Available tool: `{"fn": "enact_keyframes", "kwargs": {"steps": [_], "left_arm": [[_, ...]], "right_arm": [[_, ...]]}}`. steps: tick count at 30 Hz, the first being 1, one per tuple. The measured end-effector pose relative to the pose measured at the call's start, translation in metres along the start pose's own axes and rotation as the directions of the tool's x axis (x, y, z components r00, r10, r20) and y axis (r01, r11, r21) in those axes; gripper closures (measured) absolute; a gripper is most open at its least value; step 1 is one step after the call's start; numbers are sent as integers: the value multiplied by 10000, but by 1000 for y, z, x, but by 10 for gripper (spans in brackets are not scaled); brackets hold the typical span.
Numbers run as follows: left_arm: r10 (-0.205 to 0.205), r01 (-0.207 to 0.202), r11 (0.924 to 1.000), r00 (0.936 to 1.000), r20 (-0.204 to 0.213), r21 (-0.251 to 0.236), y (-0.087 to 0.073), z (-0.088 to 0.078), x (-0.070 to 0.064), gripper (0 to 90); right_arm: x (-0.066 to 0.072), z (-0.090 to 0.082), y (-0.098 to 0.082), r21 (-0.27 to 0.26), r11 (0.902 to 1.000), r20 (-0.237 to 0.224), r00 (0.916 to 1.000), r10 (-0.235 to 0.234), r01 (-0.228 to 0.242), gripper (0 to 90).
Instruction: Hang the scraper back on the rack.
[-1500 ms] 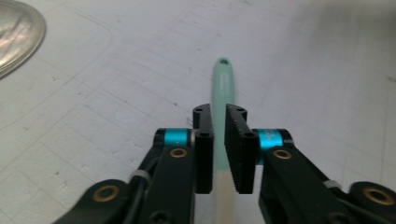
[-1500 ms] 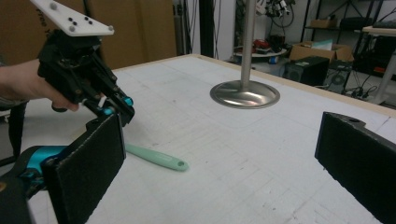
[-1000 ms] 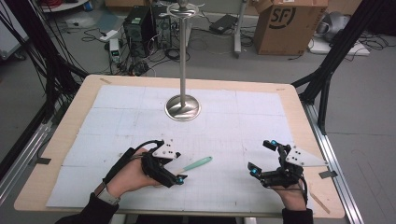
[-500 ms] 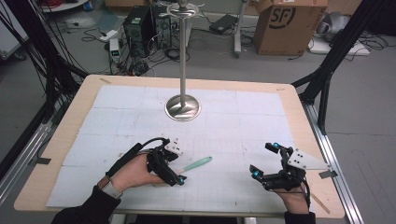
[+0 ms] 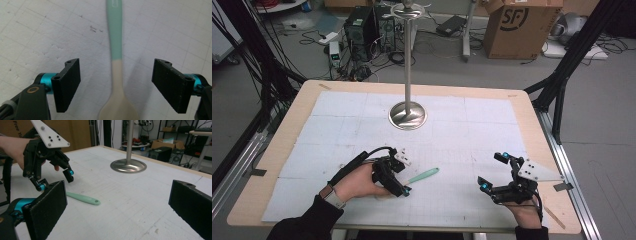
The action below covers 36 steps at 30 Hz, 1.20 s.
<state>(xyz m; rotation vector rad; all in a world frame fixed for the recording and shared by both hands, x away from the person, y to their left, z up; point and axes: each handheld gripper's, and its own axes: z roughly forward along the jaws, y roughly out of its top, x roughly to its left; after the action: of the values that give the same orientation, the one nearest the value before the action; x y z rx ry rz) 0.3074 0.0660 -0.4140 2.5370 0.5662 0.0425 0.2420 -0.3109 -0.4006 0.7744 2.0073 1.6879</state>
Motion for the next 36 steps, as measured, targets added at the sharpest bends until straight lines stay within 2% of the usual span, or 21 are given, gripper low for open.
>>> {"fn": "enact_keyframes", "kwargs": {"steps": [3,6,8,9,13,17,20,22,24,31,36], "left_arm": [[-149,146,9994,9998,115,315,0,3,2,277],[-246,243,9978,9997,50,613,0,4,5,299],[-534,537,9957,9986,-57,752,3,3,7,329],[-547,554,9951,9984,-118,822,4,3,7,343],[-228,273,9925,9990,-392,1194,9,5,4,387],[-245,338,9899,9973,-688,1377,11,5,2,444],[-97,238,9873,9959,-896,1571,13,5,-1,494],[-79,207,9855,9970,-767,1683,15,6,-4,528],[111,31,9845,9967,-802,1756,16,7,-8,535],[378,-260,9824,9975,-602,1850,17,6,-11,681],[448,-330,9810,9973,-576,1910,18,7,-12,747]], "right_arm": [[0,-2,0,-39,10000,22,10000,3,-3,2],[-1,-4,0,-65,10000,47,10000,-32,32,2],[-1,-4,0,-69,10000,25,10000,-29,29,2],[-1,-4,-1,-43,10000,-8,10000,-13,13,2],[1,-4,0,-41,10000,-36,10000,-42,42,2],[2,-7,-1,-47,10000,-26,10000,-11,11,2],[1,-8,-1,-66,10000,21,10000,-42,42,2],[1,-8,-2,-46,10000,43,10000,-8,8,3],[2,-8,-2,-22,10000,17,10000,24,-24,3],[1,-7,-3,-6,10000,0,10000,-18,18,3],[1,-7,-2,-7,10000,-17,10000,-41,41,2]]}}
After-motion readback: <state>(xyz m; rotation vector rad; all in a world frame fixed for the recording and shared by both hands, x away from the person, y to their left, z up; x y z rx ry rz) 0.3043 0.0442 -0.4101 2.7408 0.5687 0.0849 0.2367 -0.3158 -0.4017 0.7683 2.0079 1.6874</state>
